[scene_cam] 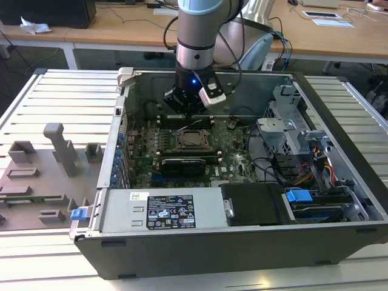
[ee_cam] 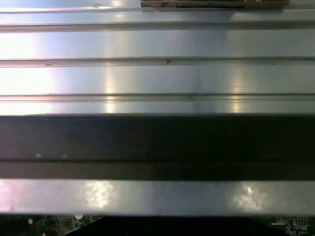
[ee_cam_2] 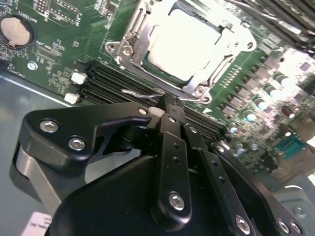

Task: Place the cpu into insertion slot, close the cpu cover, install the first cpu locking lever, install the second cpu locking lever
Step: 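Install the first cpu locking lever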

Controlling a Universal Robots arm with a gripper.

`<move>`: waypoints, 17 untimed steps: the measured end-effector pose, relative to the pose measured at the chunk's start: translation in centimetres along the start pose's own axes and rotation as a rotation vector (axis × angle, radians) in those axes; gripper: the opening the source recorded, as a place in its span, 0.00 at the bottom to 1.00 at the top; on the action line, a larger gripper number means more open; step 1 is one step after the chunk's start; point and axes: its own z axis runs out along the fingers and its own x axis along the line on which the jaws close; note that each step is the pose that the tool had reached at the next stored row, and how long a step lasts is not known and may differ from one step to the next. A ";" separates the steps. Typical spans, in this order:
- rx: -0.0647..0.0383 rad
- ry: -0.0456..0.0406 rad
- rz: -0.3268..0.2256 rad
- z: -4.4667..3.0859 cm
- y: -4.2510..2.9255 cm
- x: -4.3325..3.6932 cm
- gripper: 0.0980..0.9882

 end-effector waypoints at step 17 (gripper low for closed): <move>0.000 0.0058 0.000 1.56 -0.29 -2.15 0.01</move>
